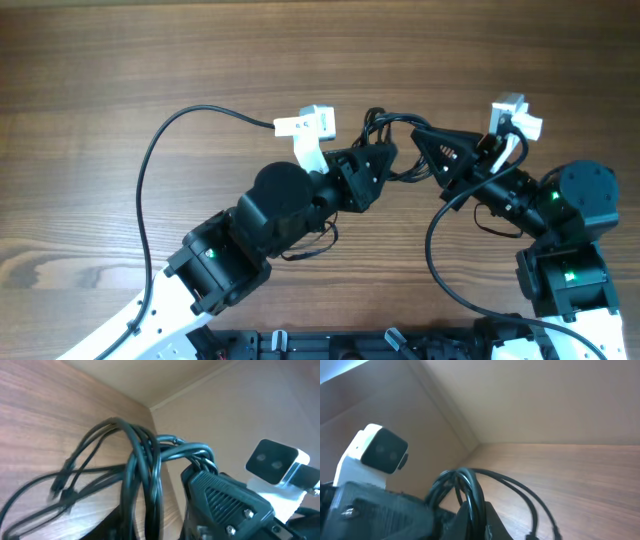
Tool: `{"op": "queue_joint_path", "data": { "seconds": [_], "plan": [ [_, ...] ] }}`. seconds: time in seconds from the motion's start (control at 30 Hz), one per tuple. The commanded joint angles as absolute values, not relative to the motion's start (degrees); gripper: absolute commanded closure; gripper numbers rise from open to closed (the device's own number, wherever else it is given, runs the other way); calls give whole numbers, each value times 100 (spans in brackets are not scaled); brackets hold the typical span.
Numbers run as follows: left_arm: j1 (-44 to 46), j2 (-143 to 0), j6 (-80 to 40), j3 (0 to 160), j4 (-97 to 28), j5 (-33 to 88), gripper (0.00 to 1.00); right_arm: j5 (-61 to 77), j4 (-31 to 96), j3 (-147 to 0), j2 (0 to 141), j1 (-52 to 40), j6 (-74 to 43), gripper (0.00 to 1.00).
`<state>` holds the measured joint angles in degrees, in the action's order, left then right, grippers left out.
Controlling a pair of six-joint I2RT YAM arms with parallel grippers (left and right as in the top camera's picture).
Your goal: Untangle cables
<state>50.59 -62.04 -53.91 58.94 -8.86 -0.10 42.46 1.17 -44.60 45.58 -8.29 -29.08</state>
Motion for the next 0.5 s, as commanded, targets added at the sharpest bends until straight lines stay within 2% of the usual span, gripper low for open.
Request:
{"op": "queue_joint_path", "data": {
  "seconds": [0.0,0.03,0.2,0.23,0.27,0.33,0.43,0.47],
  "plan": [
    [5052,-6270,-5336,5959,-746,60,85,4619,167,-4477,4543,-816,-2696,96],
    [5046,-6276,-5240,5959,-746,16,96,4587,283,-4477,4543,-816,-2687,96],
    [4952,-6189,-3378,5959,-823,-73,96,3887,1450,-4477,4543,-816,-2161,93],
    [4921,-6123,-2416,5959,-827,-89,96,3540,1918,-4477,4543,-816,-2071,91],
    [4921,-6104,-2080,5959,-832,-156,96,3424,2075,-4477,4543,-816,-2069,90],
    [4923,-6095,-1605,5959,-838,-491,96,3409,2303,-4477,4543,-816,-1898,74],
    [4923,-6095,-1518,5959,-854,-1245,96,3409,2486,-4477,4543,-816,-1796,66],
    [4921,-6095,-1518,5959,-856,-1417,96,3409,2558,-4477,4543,-816,-1793,59]
  ]
}}
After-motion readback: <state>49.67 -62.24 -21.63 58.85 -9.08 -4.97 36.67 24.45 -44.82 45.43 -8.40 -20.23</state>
